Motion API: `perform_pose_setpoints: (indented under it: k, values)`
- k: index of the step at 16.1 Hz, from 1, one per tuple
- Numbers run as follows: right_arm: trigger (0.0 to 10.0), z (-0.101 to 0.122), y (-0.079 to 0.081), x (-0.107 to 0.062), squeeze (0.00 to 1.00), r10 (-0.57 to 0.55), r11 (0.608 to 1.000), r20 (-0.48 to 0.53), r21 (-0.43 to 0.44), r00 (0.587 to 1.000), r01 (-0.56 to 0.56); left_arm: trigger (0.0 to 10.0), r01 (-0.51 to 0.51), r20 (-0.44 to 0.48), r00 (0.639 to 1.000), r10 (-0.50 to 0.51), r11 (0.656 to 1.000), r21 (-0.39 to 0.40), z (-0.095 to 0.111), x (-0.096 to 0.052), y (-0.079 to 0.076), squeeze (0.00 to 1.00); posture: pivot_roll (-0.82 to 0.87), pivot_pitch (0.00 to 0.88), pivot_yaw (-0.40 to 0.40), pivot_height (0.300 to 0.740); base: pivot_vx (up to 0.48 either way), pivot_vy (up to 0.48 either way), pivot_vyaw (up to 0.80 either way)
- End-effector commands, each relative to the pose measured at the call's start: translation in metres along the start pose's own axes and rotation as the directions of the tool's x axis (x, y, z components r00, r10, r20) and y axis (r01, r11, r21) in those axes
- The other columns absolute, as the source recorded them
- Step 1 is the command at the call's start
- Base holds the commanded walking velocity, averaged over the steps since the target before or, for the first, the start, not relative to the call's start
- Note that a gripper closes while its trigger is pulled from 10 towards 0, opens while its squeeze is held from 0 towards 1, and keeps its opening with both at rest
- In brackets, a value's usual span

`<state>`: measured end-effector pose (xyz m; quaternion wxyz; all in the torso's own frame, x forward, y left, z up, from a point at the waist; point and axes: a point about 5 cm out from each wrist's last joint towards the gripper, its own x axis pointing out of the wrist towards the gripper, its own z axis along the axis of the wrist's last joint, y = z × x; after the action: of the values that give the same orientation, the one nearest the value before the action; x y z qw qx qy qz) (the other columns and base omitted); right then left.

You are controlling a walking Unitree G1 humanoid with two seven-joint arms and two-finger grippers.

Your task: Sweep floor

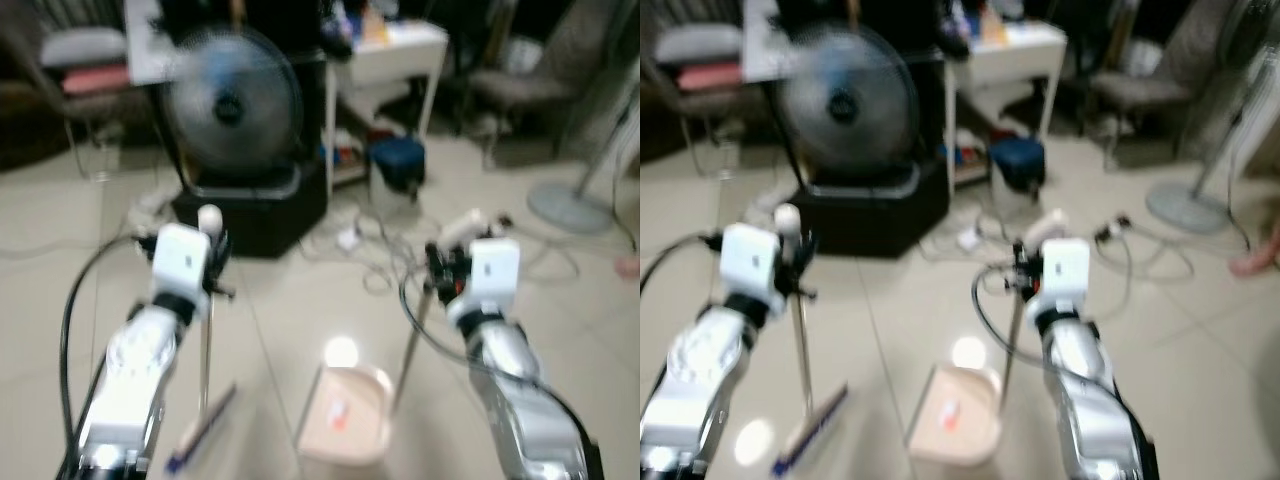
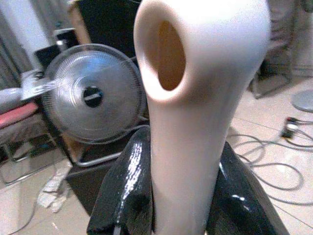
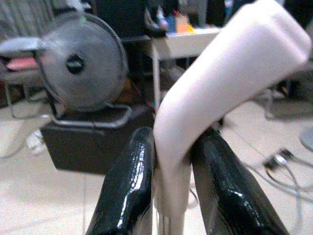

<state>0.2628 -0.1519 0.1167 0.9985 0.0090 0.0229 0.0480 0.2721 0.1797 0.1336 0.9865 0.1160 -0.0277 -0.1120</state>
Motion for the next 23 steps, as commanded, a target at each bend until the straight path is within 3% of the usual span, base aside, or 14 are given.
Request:
perform_pose_setpoints:
  k: [1,17,23]
  values:
    - [10.0,0.011,0.001,0.002,0.00,0.002,1.000,0.049,0.004,0.999,-0.003,10.0,-0.005,0.045,0.999,0.004,1.000,0.017,0.010,0.002,0.003,0.00,-0.11,0.009,0.045,0.740,0.000,-0.326,0.00]
    - [10.0,0.004,0.003,0.003,0.00,-0.007,1.000,0.042,0.023,0.999,0.006,10.0,0.002,0.059,0.998,-0.005,0.999,0.037,0.012,0.005,0.005,0.00,-0.10,0.000,0.057,0.740,0.000,-0.316,0.00]
    - [10.0,0.000,0.005,0.005,0.00,-0.004,1.000,0.074,-0.003,0.997,0.004,10.0,-0.006,0.052,0.999,0.002,0.998,0.064,0.013,0.006,0.012,0.00,-0.07,0.015,0.091,0.740,0.000,0.000,0.00]
